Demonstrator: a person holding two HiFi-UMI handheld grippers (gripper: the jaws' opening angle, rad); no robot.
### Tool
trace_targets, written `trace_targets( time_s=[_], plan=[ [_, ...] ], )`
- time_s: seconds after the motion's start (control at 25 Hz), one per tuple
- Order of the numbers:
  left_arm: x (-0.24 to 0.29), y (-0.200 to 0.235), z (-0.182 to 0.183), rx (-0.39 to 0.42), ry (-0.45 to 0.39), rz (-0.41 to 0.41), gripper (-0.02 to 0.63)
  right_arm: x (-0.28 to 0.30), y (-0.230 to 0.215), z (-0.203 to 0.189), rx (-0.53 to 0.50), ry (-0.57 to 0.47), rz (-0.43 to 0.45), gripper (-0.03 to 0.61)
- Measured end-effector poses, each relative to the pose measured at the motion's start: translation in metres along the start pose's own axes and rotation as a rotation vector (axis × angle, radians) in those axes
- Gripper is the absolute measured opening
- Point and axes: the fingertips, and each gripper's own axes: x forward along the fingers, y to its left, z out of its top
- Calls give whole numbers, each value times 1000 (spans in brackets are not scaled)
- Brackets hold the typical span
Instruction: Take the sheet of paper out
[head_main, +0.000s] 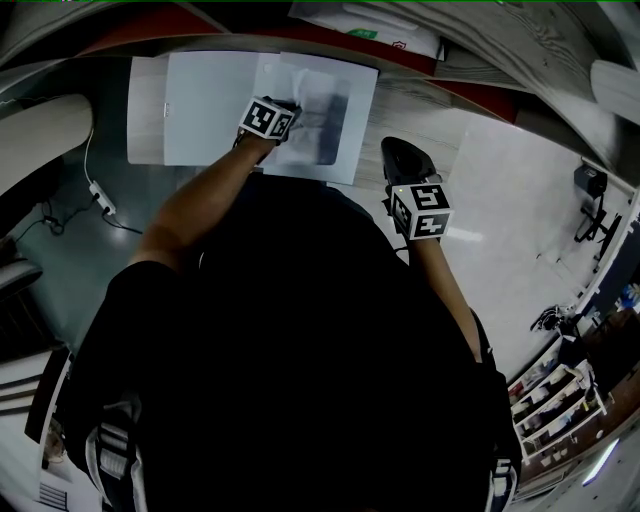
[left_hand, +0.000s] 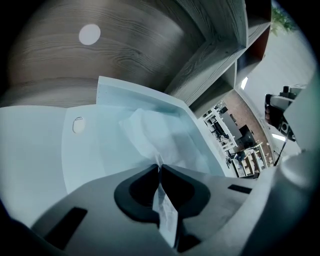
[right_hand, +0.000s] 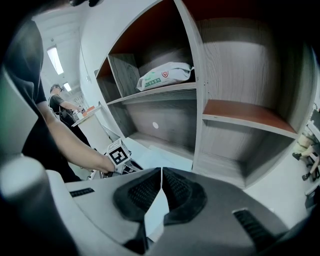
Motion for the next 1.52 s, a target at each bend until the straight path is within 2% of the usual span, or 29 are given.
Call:
trace_targets(
  time_s=[0.76, 1.0, 1.52],
  plan=[
    [-27, 13, 4, -10, -23, 5, 35, 3, 5, 13, -7, -31, 11, 17],
    [-38, 23, 2, -39, -29, 23, 35, 3, 4, 14, -5, -36, 12, 17],
    [-69, 38, -1, -41, -45, 51, 35, 3, 5, 19, -16, -50, 20, 17]
  ],
)
